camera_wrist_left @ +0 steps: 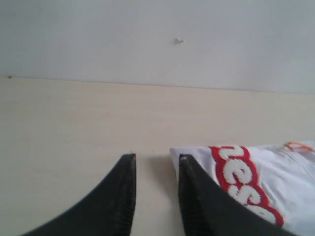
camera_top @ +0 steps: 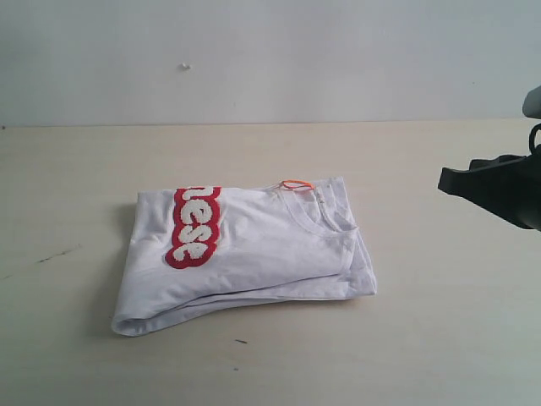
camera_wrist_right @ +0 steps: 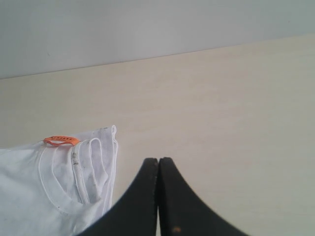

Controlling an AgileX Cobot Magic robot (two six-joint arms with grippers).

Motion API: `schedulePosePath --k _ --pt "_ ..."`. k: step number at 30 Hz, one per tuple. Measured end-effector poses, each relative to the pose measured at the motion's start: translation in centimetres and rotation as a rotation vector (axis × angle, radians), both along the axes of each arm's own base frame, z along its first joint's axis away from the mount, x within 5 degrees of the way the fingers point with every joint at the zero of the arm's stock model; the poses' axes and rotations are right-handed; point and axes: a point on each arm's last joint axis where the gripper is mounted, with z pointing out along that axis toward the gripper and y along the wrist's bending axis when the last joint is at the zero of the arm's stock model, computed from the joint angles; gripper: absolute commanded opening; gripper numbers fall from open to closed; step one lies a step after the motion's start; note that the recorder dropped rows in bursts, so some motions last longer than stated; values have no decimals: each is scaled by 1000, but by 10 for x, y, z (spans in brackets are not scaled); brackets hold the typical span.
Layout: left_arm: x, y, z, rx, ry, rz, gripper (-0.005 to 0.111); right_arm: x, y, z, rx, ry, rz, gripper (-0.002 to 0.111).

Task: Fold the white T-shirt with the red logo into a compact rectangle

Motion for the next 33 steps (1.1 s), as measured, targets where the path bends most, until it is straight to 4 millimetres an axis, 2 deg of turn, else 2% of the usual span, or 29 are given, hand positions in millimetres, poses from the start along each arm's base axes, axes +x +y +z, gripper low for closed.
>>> schedulePosePath --k 8,14,19,21,27,33 --pt "-33 22 -10 26 -71 122 31 0 0 0 0 0 0 0" --pt "-52 24 -13 84 -158 118 31 0 0 0 0 0 0 0" --pt "-67 24 -24 101 -199 115 31 0 0 0 0 0 0 0" --pt "-72 24 -30 113 -209 112 31 0 0 0 0 0 0 0" --pt "-81 25 -29 118 -250 121 31 0 0 0 0 0 0 0" --pt "-87 31 -35 11 -186 214 31 0 0 0 0 0 0 0"
